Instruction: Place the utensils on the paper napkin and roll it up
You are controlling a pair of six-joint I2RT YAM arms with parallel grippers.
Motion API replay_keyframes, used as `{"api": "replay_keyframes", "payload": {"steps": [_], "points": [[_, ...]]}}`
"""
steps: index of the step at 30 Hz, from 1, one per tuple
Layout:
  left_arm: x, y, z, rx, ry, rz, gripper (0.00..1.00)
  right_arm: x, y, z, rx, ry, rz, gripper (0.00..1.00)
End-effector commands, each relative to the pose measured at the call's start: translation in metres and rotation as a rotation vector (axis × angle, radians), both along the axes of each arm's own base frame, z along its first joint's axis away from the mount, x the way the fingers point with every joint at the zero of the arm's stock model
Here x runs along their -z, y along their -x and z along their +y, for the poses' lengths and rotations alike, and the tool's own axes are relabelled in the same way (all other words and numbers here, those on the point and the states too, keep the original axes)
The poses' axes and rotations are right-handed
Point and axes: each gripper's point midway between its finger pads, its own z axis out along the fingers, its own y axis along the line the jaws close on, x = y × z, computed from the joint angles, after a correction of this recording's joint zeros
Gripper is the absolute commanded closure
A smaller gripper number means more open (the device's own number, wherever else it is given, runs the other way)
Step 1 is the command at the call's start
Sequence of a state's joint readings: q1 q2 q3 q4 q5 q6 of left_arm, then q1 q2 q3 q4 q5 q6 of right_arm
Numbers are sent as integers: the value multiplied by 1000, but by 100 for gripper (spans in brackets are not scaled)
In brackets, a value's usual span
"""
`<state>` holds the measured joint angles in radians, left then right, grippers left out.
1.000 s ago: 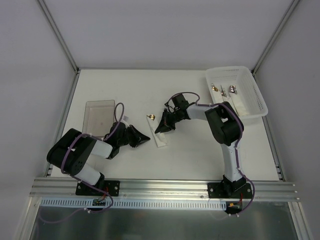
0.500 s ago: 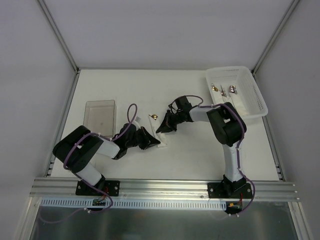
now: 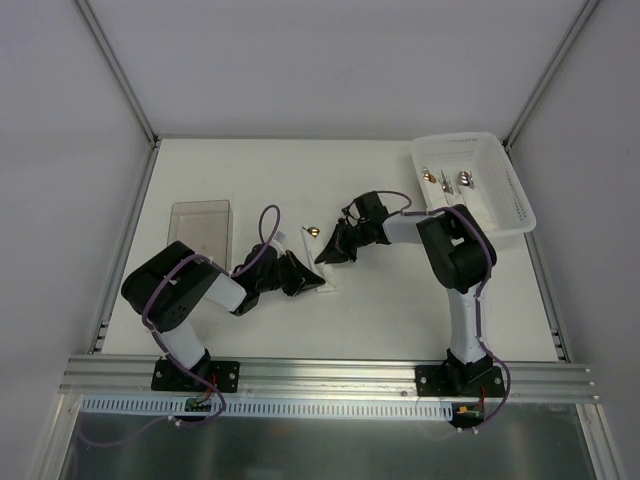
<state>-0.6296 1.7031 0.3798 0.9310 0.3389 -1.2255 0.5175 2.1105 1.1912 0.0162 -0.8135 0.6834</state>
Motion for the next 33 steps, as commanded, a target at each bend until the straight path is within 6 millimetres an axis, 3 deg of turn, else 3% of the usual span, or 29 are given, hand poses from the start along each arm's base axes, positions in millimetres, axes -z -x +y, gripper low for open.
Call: {"api": "replay_keyframes", "payload": {"steps": [1, 5, 13, 18, 24, 33], "points": [[-6, -5, -6, -3, 17, -32, 98, 33, 6, -23, 71, 161, 47, 100], [-4, -5, -9, 7, 3, -25, 98, 31, 6, -22, 71, 156, 44, 100], [44, 13, 0, 3, -70, 131, 100, -2, 2, -10, 61, 80, -40, 100], [55, 20, 3, 12, -102, 168, 100, -15, 3, 4, 48, 34, -71, 100], [53, 20, 3, 31, -124, 156, 100, 0, 10, 12, 31, 45, -28, 100], [45, 17, 1, 38, -117, 124, 100, 19, 17, 7, 20, 94, 23, 100]]}}
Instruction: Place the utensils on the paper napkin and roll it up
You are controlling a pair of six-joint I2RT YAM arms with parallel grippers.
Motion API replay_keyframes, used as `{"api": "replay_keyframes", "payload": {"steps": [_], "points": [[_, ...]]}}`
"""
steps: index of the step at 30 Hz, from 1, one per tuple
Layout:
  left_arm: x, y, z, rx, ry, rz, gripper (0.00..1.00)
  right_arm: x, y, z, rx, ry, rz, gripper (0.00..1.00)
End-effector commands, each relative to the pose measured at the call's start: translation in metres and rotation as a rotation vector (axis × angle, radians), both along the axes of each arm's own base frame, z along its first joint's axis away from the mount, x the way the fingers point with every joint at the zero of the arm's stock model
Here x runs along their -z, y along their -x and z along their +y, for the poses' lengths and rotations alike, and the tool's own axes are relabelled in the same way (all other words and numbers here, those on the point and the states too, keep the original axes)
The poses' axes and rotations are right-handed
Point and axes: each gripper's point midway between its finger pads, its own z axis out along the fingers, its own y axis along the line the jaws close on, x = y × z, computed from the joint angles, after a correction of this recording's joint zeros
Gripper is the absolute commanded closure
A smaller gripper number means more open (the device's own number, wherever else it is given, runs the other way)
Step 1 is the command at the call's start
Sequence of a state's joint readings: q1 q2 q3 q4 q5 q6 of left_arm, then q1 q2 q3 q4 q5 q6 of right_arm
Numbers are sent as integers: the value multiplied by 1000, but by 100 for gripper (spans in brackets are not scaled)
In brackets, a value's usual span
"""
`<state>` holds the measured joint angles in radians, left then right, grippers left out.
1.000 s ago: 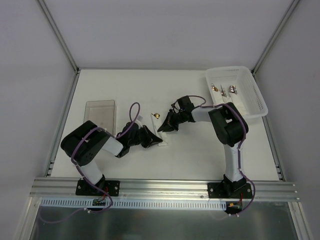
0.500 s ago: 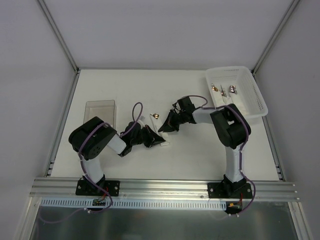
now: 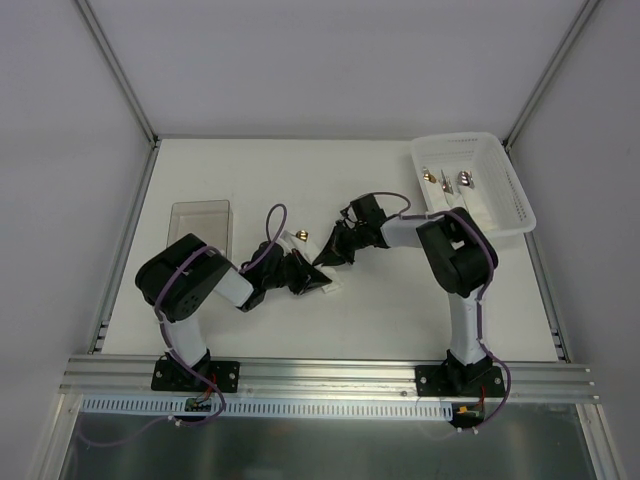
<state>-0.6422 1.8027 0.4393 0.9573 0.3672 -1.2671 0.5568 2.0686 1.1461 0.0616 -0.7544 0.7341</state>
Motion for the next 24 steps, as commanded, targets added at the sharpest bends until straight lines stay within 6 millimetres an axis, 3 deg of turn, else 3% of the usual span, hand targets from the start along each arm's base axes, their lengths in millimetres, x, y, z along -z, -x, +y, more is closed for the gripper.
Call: {"api": "replay_keyframes", "payload": {"steps": [1, 5, 6, 8, 9, 11, 12, 14, 16, 20, 24], "points": [[34, 22, 18, 21, -136, 66, 100, 26, 9, -3, -10, 84, 50, 99], [11, 24, 23, 14, -115, -10, 91, 32, 15, -7, -25, 113, 83, 88], [-8, 21, 23, 3, -92, -63, 89, 31, 14, -5, -31, 112, 78, 86], [-16, 27, 31, 10, -109, -93, 83, 32, 14, -7, -40, 118, 83, 77], [-37, 23, 33, -9, -93, -151, 81, 31, 14, -7, -42, 118, 81, 73], [-42, 26, 44, -16, -149, -167, 79, 32, 15, -7, -45, 120, 81, 63], [-62, 23, 47, -32, -141, -220, 76, 32, 15, -7, -47, 122, 79, 60], [-70, 17, 60, -73, -203, -237, 73, 32, 15, -8, -48, 123, 76, 50], [-95, 0, 70, -125, -212, -298, 70, 32, 15, -8, -50, 123, 75, 43], [-106, -22, 85, -164, -252, -297, 69, 32, 15, -6, -51, 121, 80, 39], [-98, -41, 89, -192, -271, -247, 70, 31, 15, -4, -56, 126, 77, 32]]}}
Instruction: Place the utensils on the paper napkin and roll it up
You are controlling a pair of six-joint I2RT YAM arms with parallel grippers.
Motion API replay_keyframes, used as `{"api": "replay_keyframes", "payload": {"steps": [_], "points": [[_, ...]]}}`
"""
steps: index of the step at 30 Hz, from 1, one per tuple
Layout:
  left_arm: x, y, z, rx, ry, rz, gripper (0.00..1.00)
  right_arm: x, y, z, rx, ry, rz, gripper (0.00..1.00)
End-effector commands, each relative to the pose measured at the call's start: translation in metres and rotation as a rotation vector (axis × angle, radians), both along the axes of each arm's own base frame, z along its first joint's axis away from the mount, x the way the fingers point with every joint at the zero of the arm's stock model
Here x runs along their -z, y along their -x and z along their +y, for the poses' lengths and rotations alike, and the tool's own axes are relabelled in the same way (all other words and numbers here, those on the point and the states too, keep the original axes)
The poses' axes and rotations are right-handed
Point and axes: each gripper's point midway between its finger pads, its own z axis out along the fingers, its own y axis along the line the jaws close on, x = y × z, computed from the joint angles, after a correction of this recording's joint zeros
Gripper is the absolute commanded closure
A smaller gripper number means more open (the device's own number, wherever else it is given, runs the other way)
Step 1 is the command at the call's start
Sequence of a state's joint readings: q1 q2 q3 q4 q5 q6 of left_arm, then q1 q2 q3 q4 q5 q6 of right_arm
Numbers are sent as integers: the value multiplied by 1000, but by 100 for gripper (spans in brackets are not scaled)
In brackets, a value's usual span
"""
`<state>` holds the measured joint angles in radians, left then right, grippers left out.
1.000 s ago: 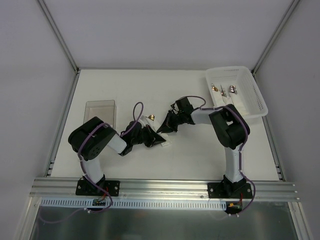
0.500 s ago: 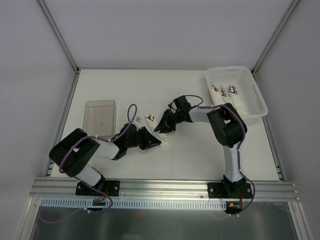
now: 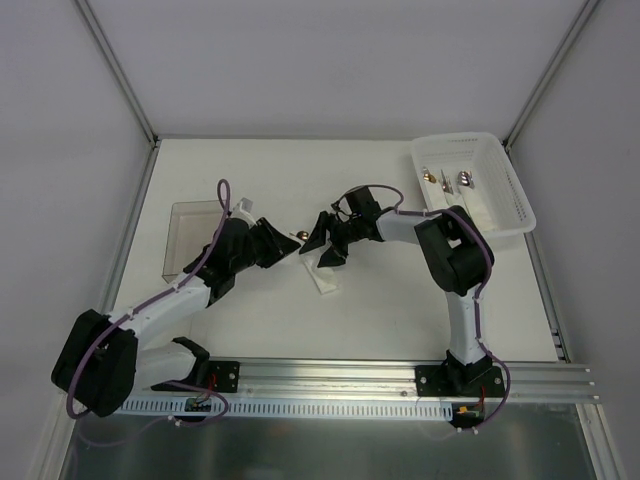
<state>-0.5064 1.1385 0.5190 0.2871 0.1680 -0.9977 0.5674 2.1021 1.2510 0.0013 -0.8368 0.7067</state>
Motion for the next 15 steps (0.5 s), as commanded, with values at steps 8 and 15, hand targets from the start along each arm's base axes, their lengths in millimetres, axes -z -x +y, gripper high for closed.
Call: {"api": "replay_keyframes", "payload": {"steps": [8, 15], "points": [[10, -51, 24, -66, -40, 77, 75, 45, 20, -22, -37, 197, -15, 34], [30, -71, -2, 44, -32, 166, 82, 40, 18, -20, -60, 193, -71, 37]]}}
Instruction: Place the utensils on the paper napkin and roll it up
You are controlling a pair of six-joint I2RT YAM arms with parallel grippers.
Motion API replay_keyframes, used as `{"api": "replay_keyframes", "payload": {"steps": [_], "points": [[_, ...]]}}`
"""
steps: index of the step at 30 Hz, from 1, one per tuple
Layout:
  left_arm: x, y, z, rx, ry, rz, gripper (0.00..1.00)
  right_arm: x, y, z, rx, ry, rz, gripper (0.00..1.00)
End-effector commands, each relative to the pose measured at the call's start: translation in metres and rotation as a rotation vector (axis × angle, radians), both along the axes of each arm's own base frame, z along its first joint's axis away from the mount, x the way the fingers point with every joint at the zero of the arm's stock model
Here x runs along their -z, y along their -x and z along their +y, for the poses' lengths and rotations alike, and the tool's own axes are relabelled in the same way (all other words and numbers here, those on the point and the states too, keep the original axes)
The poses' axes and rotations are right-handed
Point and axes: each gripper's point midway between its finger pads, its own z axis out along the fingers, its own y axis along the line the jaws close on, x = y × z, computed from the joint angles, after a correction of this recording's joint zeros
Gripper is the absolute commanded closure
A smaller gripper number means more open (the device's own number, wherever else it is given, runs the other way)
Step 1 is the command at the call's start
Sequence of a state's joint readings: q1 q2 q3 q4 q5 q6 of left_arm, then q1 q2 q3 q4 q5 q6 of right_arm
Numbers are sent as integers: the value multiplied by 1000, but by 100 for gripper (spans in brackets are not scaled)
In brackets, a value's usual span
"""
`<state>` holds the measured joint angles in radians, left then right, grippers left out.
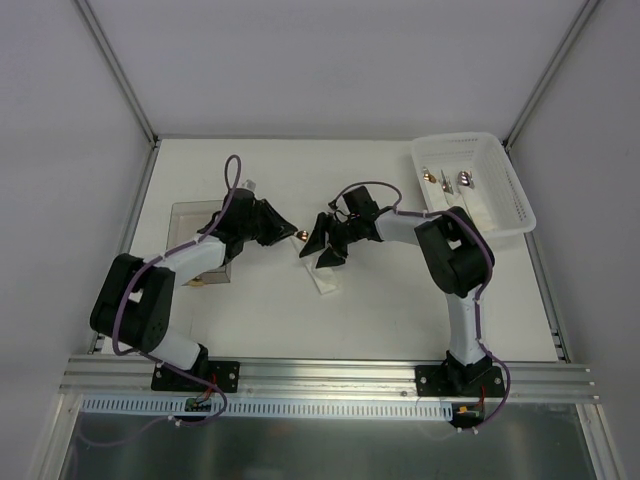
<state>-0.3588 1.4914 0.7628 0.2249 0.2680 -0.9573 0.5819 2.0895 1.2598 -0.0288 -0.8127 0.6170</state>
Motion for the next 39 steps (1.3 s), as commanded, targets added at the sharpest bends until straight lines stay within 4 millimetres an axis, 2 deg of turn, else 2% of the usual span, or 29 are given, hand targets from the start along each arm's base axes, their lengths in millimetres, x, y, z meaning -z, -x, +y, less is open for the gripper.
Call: {"api": "replay_keyframes", "payload": {"steps": [1, 6, 9, 14, 27, 39], "points": [[7, -3, -16, 88, 25, 39, 83, 39, 14, -21, -4, 180, -5, 38], [22, -9, -26, 109, 64, 74, 90, 43, 15, -23, -12, 187, -12, 40], [18, -13, -35, 136, 112, 49, 91, 44, 16, -23, -24, 190, -21, 41], [22, -13, -41, 158, 143, 69, 91, 46, 16, -24, -49, 201, -36, 42], [51, 7, -53, 209, 150, 185, 91, 50, 16, -25, -131, 243, -118, 40], [53, 26, -45, 244, 92, 217, 93, 52, 16, -27, -172, 281, -158, 37]]}}
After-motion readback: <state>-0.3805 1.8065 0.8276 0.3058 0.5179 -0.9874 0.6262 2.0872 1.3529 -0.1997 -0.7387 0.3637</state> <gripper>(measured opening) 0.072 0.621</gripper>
